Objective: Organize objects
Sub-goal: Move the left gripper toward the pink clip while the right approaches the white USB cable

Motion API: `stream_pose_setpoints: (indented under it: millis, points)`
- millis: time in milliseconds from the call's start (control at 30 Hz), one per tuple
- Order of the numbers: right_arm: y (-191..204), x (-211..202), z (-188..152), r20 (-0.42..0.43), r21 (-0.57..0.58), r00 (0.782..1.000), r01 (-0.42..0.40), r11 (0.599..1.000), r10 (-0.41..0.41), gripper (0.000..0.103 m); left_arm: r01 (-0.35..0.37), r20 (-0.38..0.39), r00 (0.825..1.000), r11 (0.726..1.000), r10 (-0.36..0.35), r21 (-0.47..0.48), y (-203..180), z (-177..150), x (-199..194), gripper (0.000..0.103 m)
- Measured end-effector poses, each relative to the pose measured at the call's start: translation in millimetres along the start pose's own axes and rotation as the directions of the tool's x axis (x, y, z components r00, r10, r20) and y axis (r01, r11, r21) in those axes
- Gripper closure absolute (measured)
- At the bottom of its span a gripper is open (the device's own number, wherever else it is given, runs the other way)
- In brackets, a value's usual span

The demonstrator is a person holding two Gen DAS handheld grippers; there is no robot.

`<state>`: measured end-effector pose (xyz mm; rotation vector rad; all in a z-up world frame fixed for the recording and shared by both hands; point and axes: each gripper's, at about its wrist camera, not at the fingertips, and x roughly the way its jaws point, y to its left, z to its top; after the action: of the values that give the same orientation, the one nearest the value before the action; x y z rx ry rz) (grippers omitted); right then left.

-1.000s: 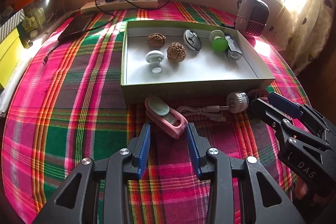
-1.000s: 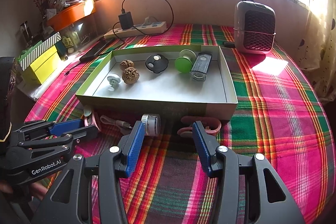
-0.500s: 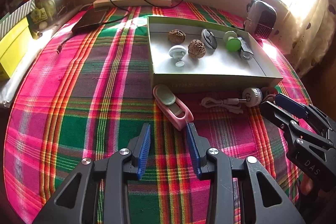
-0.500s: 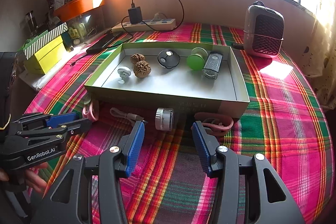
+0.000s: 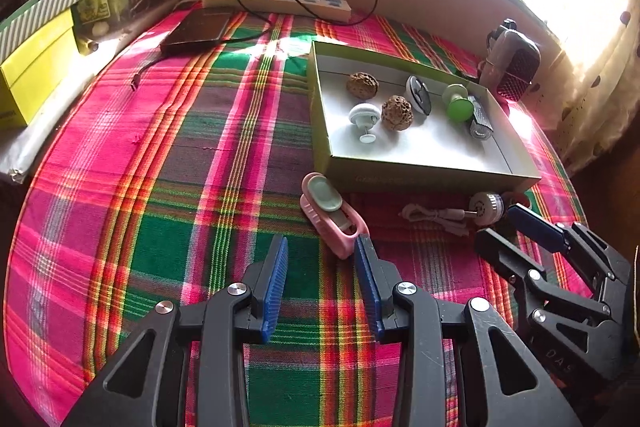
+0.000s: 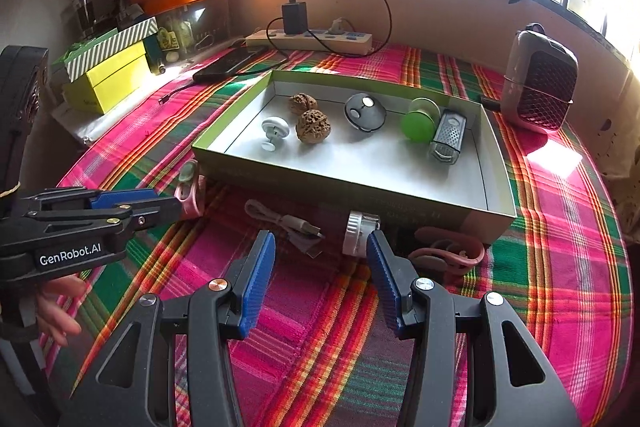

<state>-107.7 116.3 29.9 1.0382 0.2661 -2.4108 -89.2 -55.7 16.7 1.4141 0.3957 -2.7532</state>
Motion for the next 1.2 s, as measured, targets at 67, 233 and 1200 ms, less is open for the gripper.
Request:
stream_pose_setpoints:
  millis: [67, 233, 1200]
  points:
    - [3, 2, 1, -0.004, -0.019, 1.0, -0.008, 1.0, 0.008, 0.054, 0.003, 0.016, 1.0, 1.0, -0.003, 0.006, -5, 3, -2, 0.07]
    - [10, 10, 2, -0.026, -0.07, 0.999, -0.02, 0.997, 0.018, 0.054, 0.005, 0.024, 1.0, 1.0, -0.006, 0.015, -13, 9, -1, 0.07]
    - [23, 26, 11, -0.056, -0.152, 0.998, -0.036, 0.988, 0.027, 0.054, -0.077, -0.01, 0.997, 0.997, 0.077, 0.022, 11, 6, 12, 0.07]
